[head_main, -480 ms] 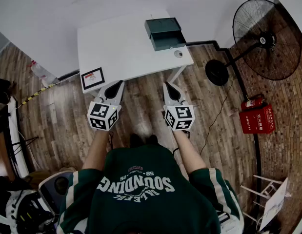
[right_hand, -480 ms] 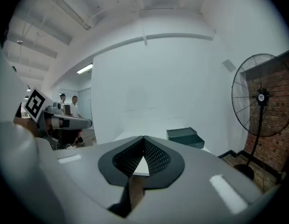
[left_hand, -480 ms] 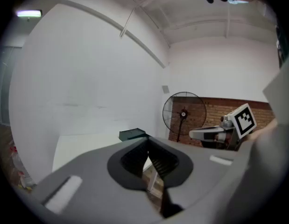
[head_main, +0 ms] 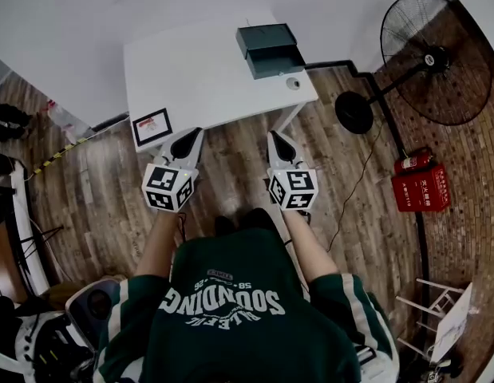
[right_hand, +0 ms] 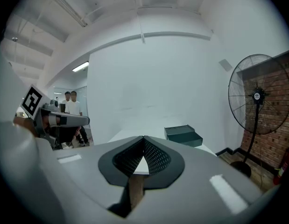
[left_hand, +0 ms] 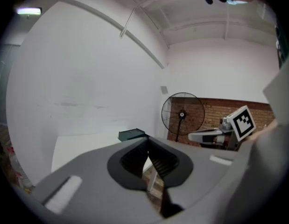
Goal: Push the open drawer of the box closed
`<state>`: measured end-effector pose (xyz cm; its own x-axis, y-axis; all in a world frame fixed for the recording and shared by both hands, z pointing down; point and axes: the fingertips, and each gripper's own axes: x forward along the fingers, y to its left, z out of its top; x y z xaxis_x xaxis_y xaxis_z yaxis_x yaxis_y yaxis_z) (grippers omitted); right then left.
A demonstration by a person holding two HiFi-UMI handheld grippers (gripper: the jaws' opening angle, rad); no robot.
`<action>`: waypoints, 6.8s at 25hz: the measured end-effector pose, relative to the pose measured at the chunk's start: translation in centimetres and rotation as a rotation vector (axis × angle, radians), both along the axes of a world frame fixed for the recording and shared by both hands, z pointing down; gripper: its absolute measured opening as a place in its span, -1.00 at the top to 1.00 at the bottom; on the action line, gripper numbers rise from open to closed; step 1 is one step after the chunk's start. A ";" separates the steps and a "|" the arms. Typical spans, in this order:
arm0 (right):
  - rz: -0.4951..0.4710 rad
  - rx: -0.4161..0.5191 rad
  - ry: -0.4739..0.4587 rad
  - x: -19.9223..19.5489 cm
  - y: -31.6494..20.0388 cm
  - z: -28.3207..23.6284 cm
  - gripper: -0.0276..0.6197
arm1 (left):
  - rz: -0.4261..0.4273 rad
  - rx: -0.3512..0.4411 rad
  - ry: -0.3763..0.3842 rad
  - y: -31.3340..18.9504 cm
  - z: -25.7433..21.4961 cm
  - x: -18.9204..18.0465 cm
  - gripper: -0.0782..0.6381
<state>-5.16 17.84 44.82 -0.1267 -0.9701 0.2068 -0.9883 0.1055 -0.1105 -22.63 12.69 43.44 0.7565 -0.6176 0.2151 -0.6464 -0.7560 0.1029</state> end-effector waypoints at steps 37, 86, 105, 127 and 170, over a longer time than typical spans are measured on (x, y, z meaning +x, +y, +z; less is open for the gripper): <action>-0.171 -0.092 -0.034 13.8 -28.2 3.8 0.91 | -0.172 -0.097 -0.031 -24.9 3.8 14.0 0.64; -0.196 -0.515 -0.033 20.9 -29.5 24.4 0.60 | -0.246 -0.256 -0.069 -32.5 11.0 17.6 0.64; -0.176 -0.602 -0.014 20.8 -32.2 26.5 0.69 | -0.298 -0.262 -0.059 -33.5 11.0 15.5 0.64; -0.169 -0.595 -0.009 20.9 -40.6 26.2 0.69 | -0.335 -0.289 -0.060 -34.9 11.6 13.7 0.64; -0.351 -0.198 -0.008 16.5 -41.1 8.5 0.91 | -0.346 -0.153 -0.028 -34.9 6.8 13.9 0.64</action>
<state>11.38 -23.29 53.37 -0.4454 -0.8092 0.3831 -0.8951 0.4122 -0.1700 -8.74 -22.23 50.27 0.5012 -0.7950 0.3417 -0.8651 -0.4695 0.1765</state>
